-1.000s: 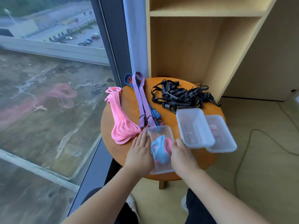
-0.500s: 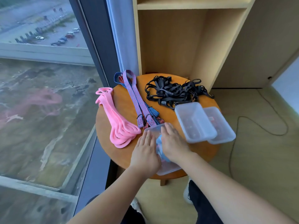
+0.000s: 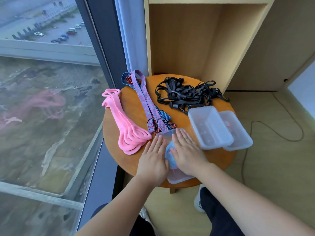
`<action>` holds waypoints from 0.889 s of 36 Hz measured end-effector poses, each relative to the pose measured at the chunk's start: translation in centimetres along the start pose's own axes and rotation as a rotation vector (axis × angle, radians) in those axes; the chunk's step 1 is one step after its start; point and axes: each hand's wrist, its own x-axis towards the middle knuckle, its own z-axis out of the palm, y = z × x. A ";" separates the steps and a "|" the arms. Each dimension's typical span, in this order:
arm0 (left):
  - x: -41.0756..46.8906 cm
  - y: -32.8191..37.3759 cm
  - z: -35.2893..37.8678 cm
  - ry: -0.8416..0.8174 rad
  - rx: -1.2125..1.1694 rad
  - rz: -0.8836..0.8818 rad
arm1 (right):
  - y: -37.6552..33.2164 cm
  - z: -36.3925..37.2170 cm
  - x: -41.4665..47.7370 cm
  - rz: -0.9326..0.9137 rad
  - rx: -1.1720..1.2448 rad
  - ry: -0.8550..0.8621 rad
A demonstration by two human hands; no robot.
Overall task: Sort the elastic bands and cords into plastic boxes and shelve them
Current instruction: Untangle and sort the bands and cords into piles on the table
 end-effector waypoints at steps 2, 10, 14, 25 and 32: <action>0.1 -0.4 0.3 0.005 0.020 -0.005 | 0.0 0.1 -1.2 -0.031 0.001 -0.007; 0.3 -0.6 1.0 -0.002 0.015 -0.014 | 0.2 0.6 -2.0 -0.061 -0.025 0.015; 0.2 -0.4 0.8 0.008 0.017 -0.005 | 0.3 0.9 -1.8 -0.056 -0.043 -0.001; 0.2 -0.8 0.6 0.031 0.068 0.004 | 0.2 0.4 -1.6 -0.055 -0.016 -0.019; 0.2 -1.0 0.7 0.065 0.045 0.008 | 0.1 0.1 -1.1 -0.058 -0.009 -0.041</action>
